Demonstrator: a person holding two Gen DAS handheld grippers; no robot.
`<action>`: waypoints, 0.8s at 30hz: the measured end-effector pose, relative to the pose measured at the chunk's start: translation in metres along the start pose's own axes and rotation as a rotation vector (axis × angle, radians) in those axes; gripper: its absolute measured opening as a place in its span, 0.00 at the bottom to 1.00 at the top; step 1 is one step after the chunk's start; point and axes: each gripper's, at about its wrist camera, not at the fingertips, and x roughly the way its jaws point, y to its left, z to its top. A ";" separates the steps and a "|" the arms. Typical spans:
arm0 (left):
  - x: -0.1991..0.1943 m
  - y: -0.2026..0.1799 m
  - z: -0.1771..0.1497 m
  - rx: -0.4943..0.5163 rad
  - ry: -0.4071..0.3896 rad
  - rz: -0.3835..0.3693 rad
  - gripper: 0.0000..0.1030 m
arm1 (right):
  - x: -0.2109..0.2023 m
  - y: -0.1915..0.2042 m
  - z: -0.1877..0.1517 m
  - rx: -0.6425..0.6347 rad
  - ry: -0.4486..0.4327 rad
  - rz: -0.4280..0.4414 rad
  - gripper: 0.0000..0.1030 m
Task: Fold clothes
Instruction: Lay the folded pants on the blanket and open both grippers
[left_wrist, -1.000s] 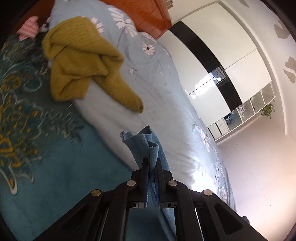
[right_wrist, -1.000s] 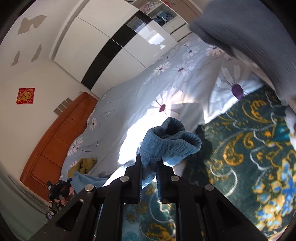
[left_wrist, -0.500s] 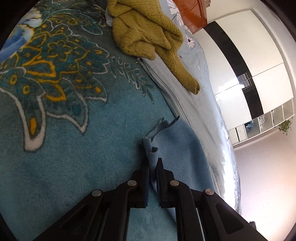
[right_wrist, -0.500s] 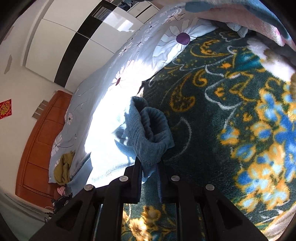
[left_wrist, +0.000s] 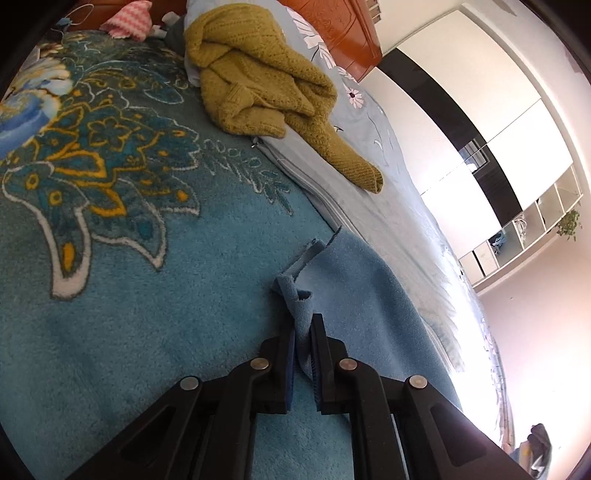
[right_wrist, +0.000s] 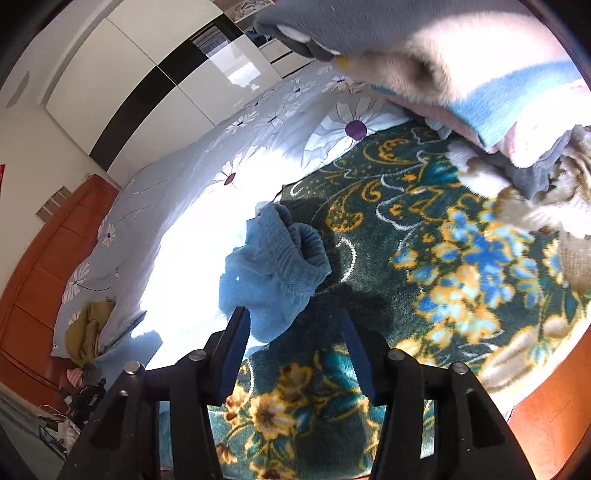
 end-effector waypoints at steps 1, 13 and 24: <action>0.000 0.000 0.000 0.001 -0.003 -0.003 0.09 | -0.008 0.005 -0.002 -0.014 -0.018 -0.005 0.52; -0.010 -0.025 0.002 0.094 0.071 -0.100 0.67 | 0.001 0.113 -0.019 -0.410 0.031 0.146 0.65; -0.116 -0.088 -0.026 0.229 -0.028 -0.018 0.87 | 0.039 0.176 -0.039 -0.574 0.110 0.435 0.77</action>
